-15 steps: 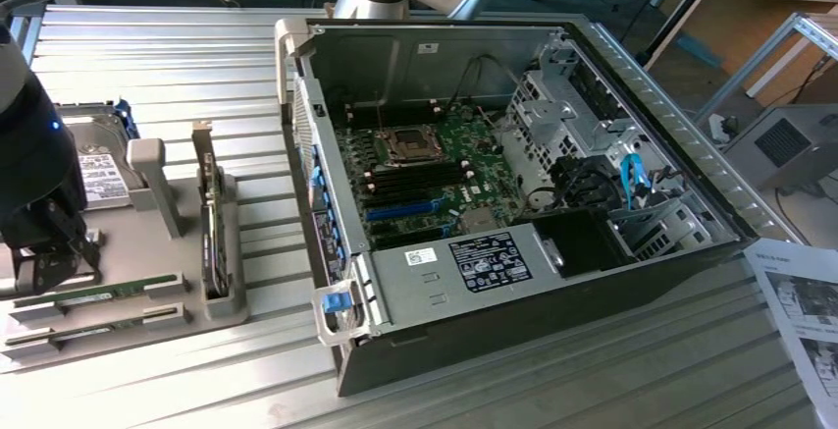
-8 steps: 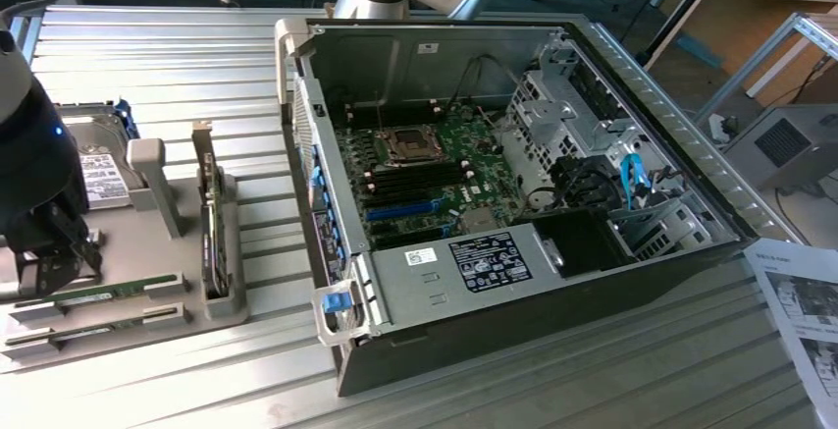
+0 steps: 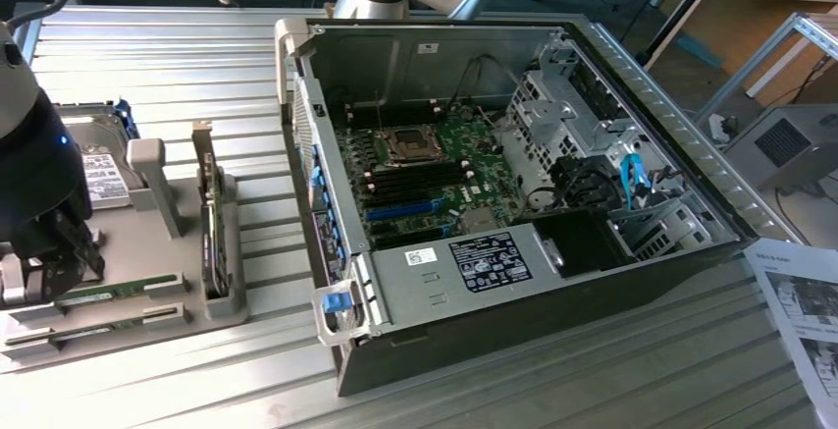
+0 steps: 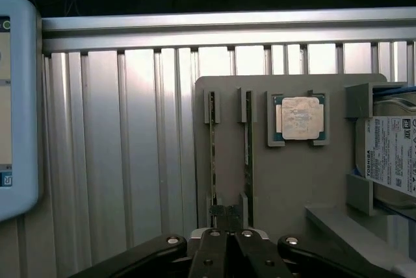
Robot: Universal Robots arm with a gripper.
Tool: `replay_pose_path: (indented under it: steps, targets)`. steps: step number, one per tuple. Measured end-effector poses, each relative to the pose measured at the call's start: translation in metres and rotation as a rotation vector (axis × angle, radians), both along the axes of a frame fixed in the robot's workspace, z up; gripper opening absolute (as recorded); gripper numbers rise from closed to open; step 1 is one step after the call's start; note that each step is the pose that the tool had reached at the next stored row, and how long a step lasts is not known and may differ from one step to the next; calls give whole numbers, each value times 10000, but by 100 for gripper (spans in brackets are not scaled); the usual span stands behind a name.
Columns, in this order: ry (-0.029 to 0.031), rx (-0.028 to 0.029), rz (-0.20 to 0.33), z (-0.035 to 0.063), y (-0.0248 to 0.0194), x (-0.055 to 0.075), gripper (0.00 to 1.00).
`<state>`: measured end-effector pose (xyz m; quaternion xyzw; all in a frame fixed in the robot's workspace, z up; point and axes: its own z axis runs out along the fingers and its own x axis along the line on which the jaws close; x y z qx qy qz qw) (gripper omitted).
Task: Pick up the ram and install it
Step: 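Pick up the ram and move it above insertion slot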
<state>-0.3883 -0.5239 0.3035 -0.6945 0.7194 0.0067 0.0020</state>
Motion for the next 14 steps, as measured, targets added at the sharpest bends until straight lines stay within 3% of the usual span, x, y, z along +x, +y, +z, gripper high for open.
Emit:
replay_pose_path:
  steps: [14]
  targets:
    - [1, -1, 0, -148, -13, -1, 11]
